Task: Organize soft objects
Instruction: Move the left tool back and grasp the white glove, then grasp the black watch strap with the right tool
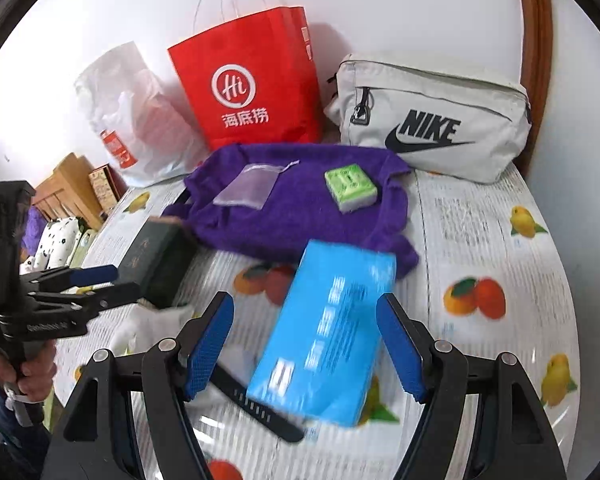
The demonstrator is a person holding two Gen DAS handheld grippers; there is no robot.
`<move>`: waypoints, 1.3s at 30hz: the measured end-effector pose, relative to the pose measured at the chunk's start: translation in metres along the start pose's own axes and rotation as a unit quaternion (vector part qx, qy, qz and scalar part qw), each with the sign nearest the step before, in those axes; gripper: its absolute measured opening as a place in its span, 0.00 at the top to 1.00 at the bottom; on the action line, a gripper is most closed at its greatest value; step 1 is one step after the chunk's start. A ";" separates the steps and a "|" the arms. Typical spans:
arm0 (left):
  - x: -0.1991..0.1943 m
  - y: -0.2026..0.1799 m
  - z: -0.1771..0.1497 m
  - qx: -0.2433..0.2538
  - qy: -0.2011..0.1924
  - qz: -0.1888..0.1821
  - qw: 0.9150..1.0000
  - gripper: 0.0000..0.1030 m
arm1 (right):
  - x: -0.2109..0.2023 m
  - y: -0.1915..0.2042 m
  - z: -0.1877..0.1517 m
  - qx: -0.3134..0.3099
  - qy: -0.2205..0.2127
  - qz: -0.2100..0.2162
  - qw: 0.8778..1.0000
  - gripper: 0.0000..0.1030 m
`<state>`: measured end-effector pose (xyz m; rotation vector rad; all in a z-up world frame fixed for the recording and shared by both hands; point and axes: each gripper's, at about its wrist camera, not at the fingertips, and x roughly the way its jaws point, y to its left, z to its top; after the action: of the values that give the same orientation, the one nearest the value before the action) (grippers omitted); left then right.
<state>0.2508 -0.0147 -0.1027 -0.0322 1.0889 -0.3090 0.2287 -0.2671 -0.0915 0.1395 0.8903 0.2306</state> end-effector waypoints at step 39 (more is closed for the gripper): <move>-0.020 0.036 -0.068 -0.030 -0.056 -0.017 0.998 0.90 | 0.060 0.034 -0.106 -0.063 0.045 0.053 0.996 0.35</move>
<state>0.1909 0.0338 -0.1236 -0.1203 0.9874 -0.3023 0.1769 -0.2166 -0.1954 0.0589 0.9568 0.3949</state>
